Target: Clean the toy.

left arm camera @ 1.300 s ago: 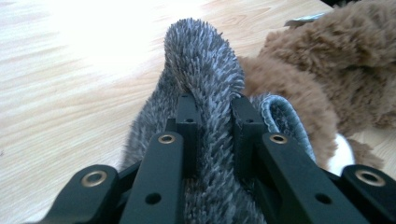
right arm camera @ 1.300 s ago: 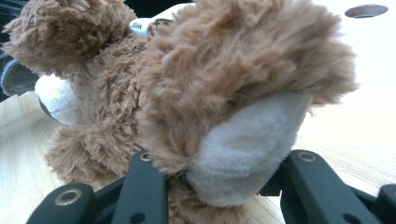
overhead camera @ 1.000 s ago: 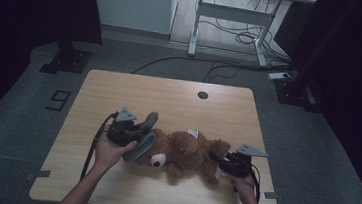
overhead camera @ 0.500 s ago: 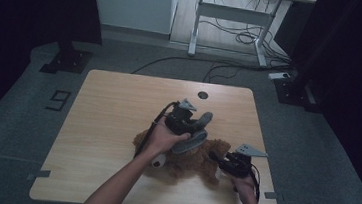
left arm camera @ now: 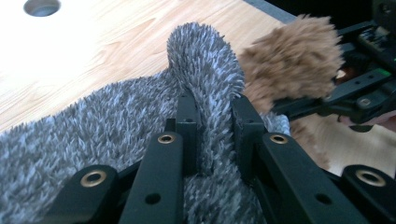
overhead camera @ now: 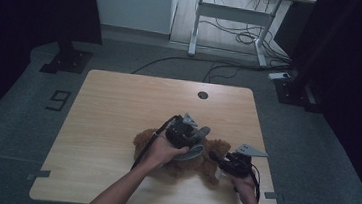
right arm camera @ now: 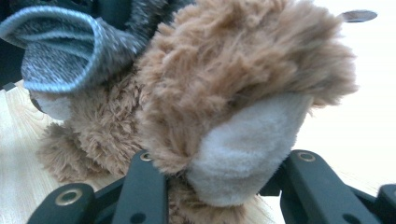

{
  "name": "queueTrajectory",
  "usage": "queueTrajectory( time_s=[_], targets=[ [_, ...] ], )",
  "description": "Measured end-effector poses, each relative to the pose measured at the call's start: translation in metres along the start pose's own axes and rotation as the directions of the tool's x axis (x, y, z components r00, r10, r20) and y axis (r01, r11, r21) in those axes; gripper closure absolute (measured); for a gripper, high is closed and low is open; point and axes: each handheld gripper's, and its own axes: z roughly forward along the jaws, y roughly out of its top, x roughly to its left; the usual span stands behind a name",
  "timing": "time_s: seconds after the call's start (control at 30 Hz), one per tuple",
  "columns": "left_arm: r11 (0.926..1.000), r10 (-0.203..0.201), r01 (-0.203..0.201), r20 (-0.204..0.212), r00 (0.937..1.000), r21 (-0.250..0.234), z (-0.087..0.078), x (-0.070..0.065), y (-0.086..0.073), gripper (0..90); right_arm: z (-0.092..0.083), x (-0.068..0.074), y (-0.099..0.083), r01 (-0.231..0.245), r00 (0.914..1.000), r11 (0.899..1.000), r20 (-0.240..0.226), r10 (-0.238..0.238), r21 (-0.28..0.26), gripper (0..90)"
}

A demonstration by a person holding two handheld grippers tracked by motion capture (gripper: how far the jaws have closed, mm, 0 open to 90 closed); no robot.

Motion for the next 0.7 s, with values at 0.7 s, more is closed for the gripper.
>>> queueTrajectory(
  time_s=[0.7],
  targets=[
    [0.9963,0.074,-0.072,0.051,0.9959,-0.048,0.014,-0.046,0.025,76.0,-0.001,-0.001,-0.001,-0.006,1.0,1.0,0.005,0.006,0.001,63.9]
  ],
)
